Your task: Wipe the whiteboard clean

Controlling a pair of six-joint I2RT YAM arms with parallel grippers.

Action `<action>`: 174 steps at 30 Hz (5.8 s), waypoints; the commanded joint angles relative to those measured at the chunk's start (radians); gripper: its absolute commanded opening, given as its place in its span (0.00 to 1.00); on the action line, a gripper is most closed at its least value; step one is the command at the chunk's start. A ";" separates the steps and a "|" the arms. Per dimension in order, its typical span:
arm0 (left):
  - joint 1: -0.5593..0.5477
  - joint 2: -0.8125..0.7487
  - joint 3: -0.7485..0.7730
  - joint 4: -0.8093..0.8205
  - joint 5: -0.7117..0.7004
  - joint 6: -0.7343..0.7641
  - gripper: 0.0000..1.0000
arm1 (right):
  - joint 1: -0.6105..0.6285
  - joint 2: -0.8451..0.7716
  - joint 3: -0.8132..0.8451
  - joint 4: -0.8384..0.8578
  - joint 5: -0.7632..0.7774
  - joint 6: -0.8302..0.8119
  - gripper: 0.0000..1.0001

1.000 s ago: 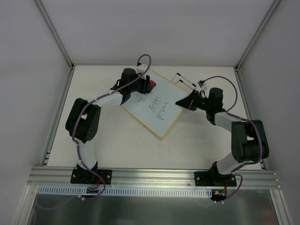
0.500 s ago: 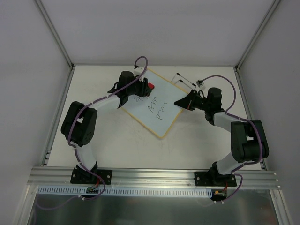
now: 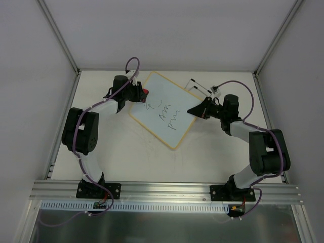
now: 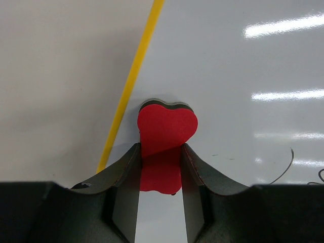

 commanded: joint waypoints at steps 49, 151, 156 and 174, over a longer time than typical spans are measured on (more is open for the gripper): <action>-0.279 0.027 -0.133 -0.119 -0.070 -0.008 0.00 | 0.036 0.005 0.021 -0.010 -0.074 -0.179 0.00; -0.396 0.024 0.009 -0.082 0.010 -0.013 0.00 | 0.048 -0.010 0.043 -0.089 -0.167 -0.206 0.00; -0.361 0.001 -0.009 -0.081 -0.058 -0.032 0.00 | 0.047 -0.012 0.043 -0.089 -0.169 -0.203 0.01; -0.193 -0.025 -0.153 0.023 0.014 -0.092 0.00 | 0.047 -0.024 0.072 -0.087 -0.177 -0.194 0.01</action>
